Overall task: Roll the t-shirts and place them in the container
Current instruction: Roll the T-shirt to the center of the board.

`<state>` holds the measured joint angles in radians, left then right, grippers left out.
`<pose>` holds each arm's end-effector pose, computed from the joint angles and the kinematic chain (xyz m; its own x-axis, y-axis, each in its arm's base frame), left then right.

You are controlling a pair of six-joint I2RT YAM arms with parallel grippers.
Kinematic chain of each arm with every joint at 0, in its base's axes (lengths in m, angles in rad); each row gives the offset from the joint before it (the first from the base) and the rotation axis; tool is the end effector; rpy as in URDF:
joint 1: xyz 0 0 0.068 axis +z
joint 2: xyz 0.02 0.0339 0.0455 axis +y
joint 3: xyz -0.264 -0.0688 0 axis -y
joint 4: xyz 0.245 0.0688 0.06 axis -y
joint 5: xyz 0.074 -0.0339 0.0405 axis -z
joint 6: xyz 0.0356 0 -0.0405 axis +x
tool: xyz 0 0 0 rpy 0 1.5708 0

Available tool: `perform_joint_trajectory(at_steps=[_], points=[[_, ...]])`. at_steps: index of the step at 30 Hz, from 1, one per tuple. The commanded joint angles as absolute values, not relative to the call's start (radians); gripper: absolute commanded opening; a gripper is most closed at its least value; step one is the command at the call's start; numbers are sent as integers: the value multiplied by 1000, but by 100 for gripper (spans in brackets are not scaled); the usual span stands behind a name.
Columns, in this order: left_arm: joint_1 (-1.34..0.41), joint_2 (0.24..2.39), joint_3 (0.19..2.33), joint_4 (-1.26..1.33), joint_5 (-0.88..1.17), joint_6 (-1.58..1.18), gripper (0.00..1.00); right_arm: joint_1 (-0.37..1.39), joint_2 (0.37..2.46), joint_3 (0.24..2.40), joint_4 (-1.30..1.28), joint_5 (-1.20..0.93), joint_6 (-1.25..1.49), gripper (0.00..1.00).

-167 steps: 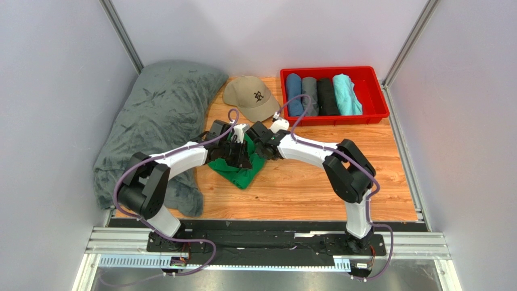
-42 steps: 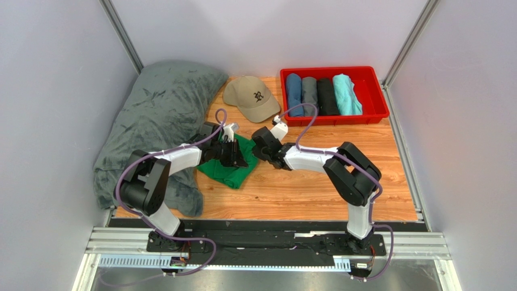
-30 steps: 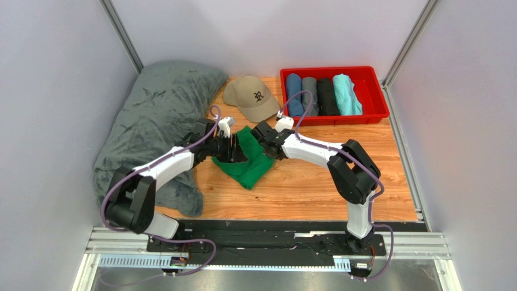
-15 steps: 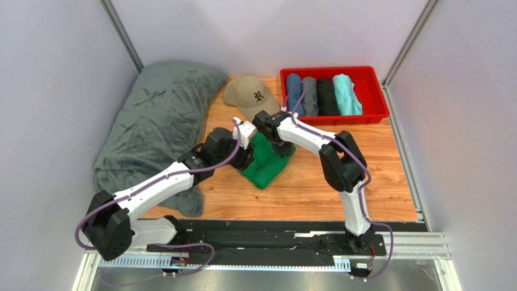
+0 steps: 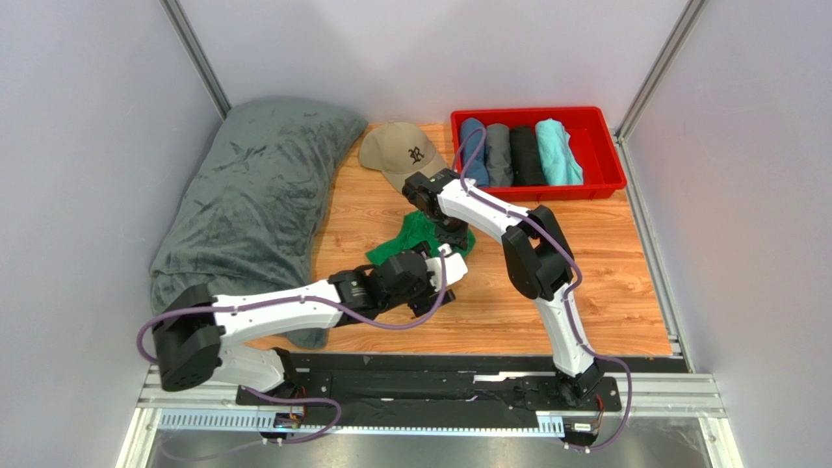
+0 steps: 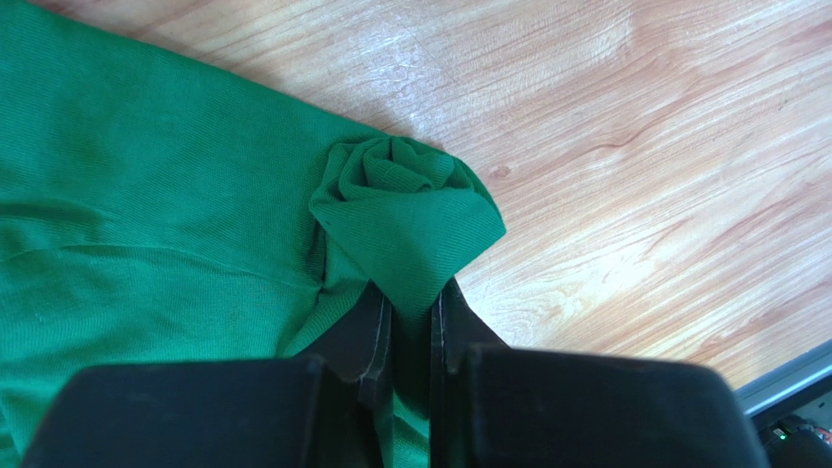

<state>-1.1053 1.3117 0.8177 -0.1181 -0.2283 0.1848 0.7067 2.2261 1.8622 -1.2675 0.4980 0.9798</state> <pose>0.1353 -0.2515 0.2429 -0.1089 0.6155 -0.7806 0.8213 0.4981 0.2782 0.3341 0.2629 0.1866 -0.9149 0.1781 -0.3622 0.3002 0.9000 -0.3160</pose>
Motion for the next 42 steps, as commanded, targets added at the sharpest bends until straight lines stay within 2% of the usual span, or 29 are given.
perform_joint_trajectory(at_steps=[1, 11, 19, 27, 31, 38, 40, 41, 42], points=[[-1115, 1442, 913, -75, -320, 242, 85, 703, 2267, 1902, -1312, 474, 1003, 0], [-1146, 1627, 1002, 37, -390, 272, 85, 698, 2292, 1919, -1302, 457, 996, 0], [-1141, 1704, 1051, 26, -405, 172, 86, 693, 2295, 1922, -1299, 448, 988, 0], [-1121, 1736, 1009, 98, -472, 121, 80, 690, 2292, 1917, -1281, 436, 983, 0], [-1104, 1753, 991, 112, -465, 114, 69, 686, 2293, 1919, -1270, 426, 982, 0], [-1074, 1772, 971, 101, -419, 75, 66, 683, 2292, 1916, -1262, 417, 979, 0], [-1060, 1775, 969, 91, -400, 58, 63, 681, 2289, 1914, -1259, 414, 979, 0], [-1055, 1776, 969, 86, -388, 51, 59, 681, 2287, 1913, -1258, 414, 979, 0], [-1049, 1776, 969, 80, -381, 38, 38, 681, 2281, 1911, -1255, 414, 979, 0]])
